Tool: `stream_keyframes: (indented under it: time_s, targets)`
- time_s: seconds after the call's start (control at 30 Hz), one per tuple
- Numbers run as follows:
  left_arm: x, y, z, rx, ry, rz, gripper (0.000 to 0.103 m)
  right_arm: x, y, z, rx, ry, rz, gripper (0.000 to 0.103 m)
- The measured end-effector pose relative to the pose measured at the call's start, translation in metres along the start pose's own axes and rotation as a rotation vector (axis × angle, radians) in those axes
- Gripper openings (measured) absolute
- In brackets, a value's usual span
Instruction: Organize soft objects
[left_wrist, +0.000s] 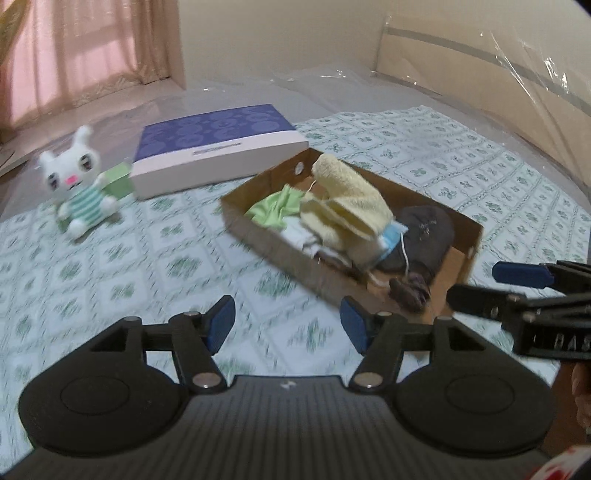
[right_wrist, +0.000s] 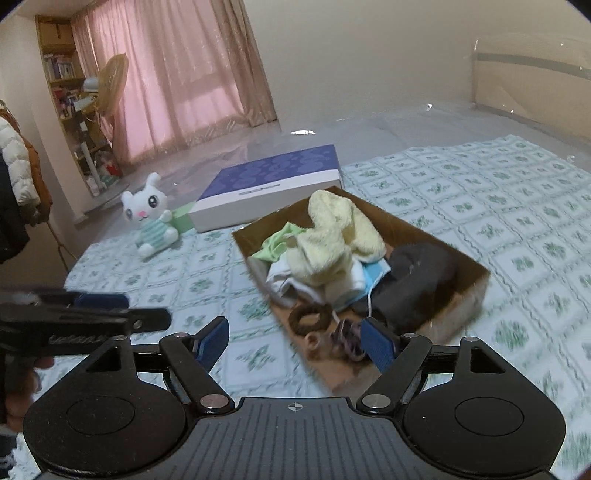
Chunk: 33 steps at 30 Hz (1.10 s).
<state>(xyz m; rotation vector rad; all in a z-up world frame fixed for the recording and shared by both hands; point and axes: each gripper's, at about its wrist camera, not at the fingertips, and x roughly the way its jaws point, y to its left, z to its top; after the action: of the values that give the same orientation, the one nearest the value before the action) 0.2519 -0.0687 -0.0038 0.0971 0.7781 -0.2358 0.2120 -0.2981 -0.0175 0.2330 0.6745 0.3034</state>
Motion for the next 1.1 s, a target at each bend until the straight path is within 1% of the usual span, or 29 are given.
stream_keyframes:
  time_s: [0.33, 0.4, 0.47, 0.57, 0.67, 0.83, 1.1]
  targets:
    - [-0.090, 0.019, -0.076, -0.088, 0.019, 0.098, 0.062, -0.057, 0.038, -0.034, -0.014, 0.014, 0.059, 0.078]
    - [-0.105, 0.021, -0.086, -0.094, 0.012, 0.121, 0.062, -0.066, 0.047, -0.040, -0.031, 0.017, 0.082, 0.078]
    - [-0.123, 0.023, -0.097, -0.109, 0.002, 0.149, 0.062, -0.072, 0.056, -0.045, -0.053, 0.020, 0.081, 0.078]
    - [-0.144, 0.025, -0.109, -0.134, -0.009, 0.166, 0.062, -0.080, 0.066, -0.054, -0.067, 0.029, 0.088, 0.078]
    - [-0.160, 0.026, -0.119, -0.157, -0.013, 0.185, 0.062, -0.083, 0.074, -0.063, -0.069, 0.053, 0.099, 0.078]
    - [-0.177, 0.023, -0.136, -0.167, -0.010, 0.218, 0.062, -0.086, 0.087, -0.078, -0.086, 0.093, 0.126, 0.078]
    - [-0.190, 0.025, -0.158, -0.197, 0.011, 0.256, 0.062, -0.083, 0.106, -0.093, -0.136, 0.144, 0.153, 0.078]
